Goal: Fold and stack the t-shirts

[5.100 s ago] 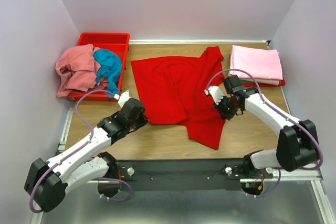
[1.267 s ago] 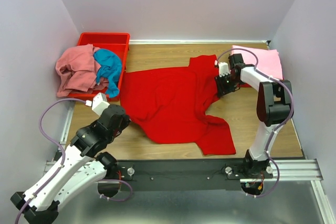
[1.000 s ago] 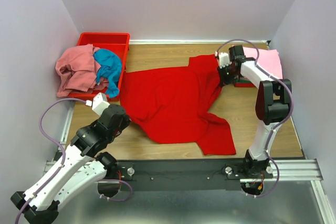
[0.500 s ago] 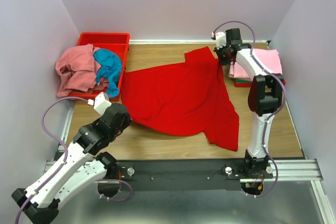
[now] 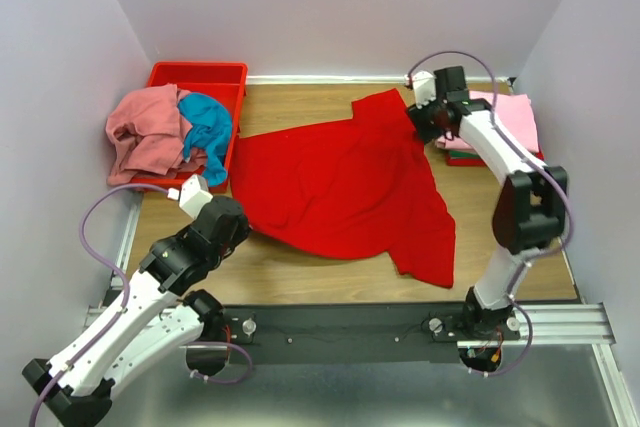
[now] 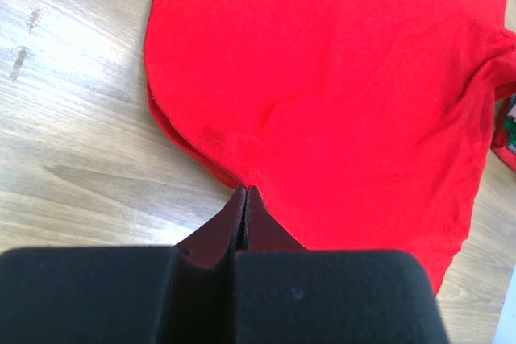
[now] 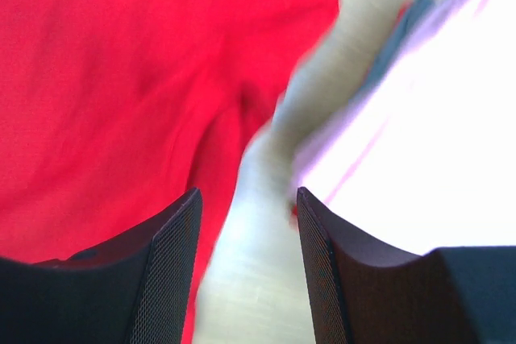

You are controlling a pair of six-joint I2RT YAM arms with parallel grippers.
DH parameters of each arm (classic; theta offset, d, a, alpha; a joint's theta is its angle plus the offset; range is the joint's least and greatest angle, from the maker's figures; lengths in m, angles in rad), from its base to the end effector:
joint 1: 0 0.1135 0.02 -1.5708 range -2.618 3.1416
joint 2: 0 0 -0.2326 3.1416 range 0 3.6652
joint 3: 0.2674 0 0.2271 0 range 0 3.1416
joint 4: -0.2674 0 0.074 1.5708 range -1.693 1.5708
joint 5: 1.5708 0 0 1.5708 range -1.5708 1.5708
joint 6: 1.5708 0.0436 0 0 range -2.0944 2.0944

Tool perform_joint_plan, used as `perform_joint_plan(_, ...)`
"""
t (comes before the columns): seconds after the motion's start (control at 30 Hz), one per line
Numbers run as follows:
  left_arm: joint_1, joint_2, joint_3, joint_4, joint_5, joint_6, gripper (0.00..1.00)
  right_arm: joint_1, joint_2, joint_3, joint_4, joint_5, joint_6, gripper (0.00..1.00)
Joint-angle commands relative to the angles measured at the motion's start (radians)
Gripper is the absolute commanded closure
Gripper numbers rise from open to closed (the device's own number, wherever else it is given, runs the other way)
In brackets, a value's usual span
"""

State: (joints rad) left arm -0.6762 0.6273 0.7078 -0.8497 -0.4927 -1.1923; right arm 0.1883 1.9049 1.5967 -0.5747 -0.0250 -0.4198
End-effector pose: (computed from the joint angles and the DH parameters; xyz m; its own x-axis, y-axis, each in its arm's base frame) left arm 0.1111 -0.0627 0.2493 -0.4665 -0.6753 -0.5712 -0.3983 0.7370 -0.5460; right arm 0.3906 0.0755 0.2331 -0.6104 -0.5311 -0.5877 -0.4944 0.8351 -0.2411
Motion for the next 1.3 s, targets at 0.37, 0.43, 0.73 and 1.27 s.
perform_joint_plan(0.37, 0.009, -0.011, -0.016, 0.067, 0.006, 0.051, 1.0, -0.05, -0.301, -0.638, 0.053, -0.105, 0.059, 0.43)
perform_joint_plan(0.43, 0.009, -0.017, -0.013, 0.066, 0.005, 0.053, 1.0, -0.05, -0.285, -0.643, 0.065, -0.086, 0.065, 0.44)
perform_joint_plan(0.73, 0.009, -0.04, -0.013, 0.054, 0.0, 0.051, 1.0, -0.046, -0.334, -0.632, 0.043, -0.183, 0.046, 0.93)
perform_joint_plan(1.27, 0.009, -0.028, -0.011, 0.043, -0.006, 0.045, 1.0, 0.372, -0.262, -0.403, -0.174, -0.343, -0.065, 0.28)
